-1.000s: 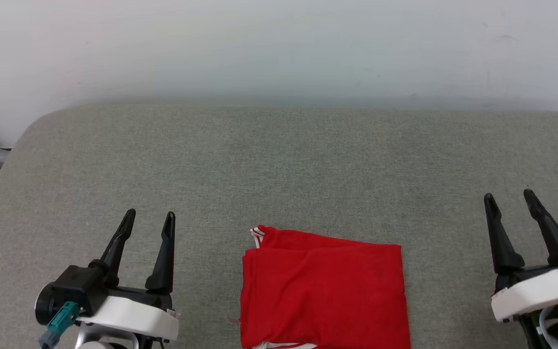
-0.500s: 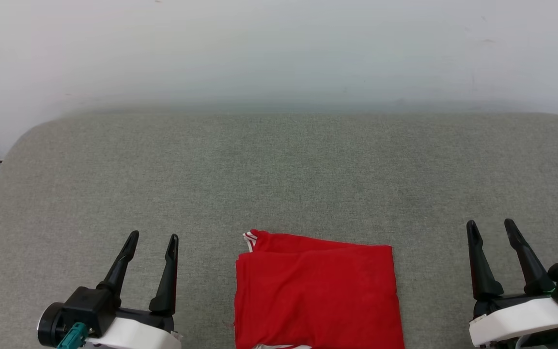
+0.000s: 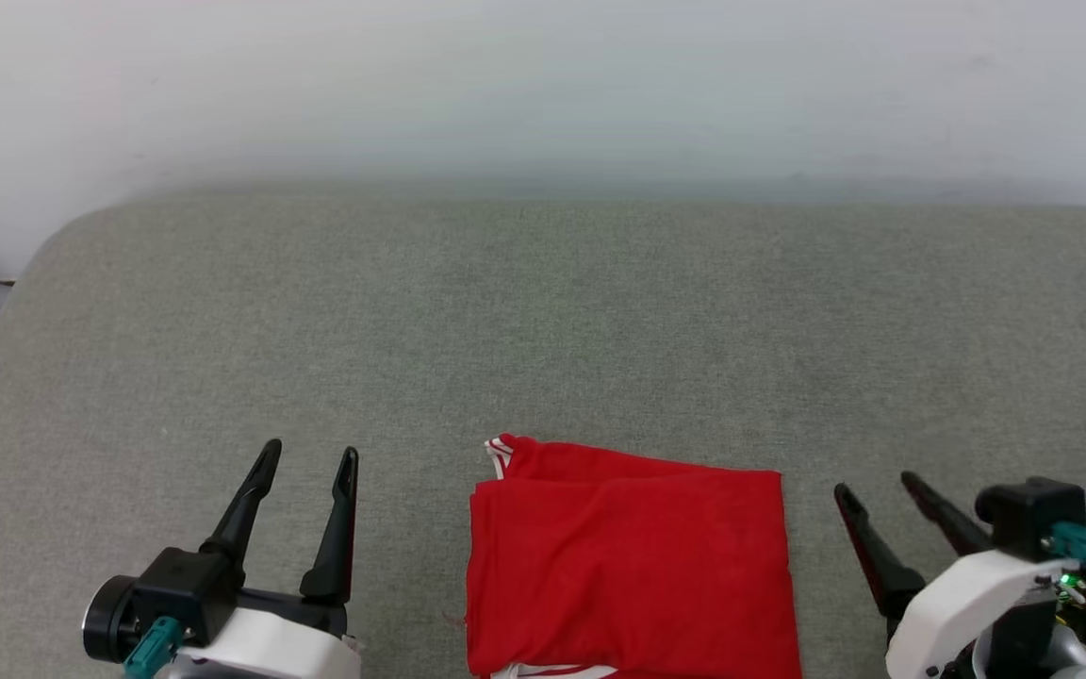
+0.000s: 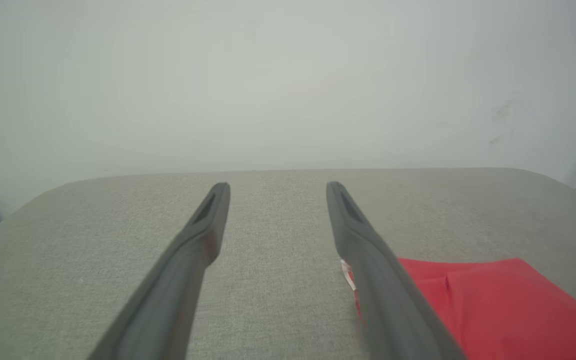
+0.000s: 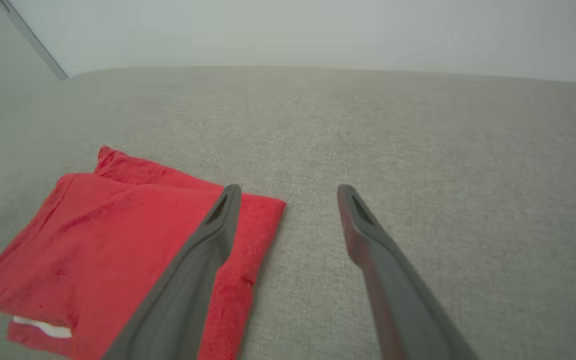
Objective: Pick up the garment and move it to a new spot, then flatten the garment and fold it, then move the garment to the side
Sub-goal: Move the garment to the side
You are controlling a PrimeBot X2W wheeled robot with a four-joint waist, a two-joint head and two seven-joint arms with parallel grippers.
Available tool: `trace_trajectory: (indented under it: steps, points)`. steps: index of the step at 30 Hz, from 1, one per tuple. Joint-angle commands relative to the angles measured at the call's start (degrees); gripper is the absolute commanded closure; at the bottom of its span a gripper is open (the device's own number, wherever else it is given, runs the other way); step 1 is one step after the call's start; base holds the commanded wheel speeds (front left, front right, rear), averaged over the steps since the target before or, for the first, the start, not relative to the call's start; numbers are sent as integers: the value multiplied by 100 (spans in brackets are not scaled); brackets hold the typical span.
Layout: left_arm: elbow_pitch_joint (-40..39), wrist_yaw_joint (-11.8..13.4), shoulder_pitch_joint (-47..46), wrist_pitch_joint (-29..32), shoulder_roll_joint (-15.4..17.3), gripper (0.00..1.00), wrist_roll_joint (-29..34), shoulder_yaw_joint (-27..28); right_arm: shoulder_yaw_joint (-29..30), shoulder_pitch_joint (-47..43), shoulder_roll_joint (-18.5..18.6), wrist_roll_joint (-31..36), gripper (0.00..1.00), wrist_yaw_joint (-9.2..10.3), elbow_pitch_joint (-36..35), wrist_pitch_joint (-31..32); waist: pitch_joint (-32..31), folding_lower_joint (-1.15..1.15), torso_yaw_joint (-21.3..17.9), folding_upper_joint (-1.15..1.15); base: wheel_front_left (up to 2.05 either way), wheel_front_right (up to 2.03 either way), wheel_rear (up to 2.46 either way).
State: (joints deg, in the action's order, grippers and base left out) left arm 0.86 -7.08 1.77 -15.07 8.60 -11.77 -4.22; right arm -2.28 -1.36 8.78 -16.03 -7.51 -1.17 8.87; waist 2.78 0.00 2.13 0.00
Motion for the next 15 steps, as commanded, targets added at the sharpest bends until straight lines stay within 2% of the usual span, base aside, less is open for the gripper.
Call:
trace_trajectory:
  steps: [1,7,11,15]
  points:
    - [18,-21,-104,-12,-7,0,14,16,-80,101,85,-130,0,5,-102,448,65,0,40,0,0,0,0]
    - [43,-31,-241,-12,-23,0,43,-20,-284,292,132,-580,0,4,-447,2724,279,0,179,0,0,0,0]
    - [107,-37,-372,-12,-1,0,15,-48,-242,477,78,-468,0,4,-501,3663,431,0,332,0,0,0,0]
    - [125,-40,-486,-12,-10,0,-2,-117,-82,516,-107,-228,0,5,-315,4311,556,0,508,0,0,0,0]
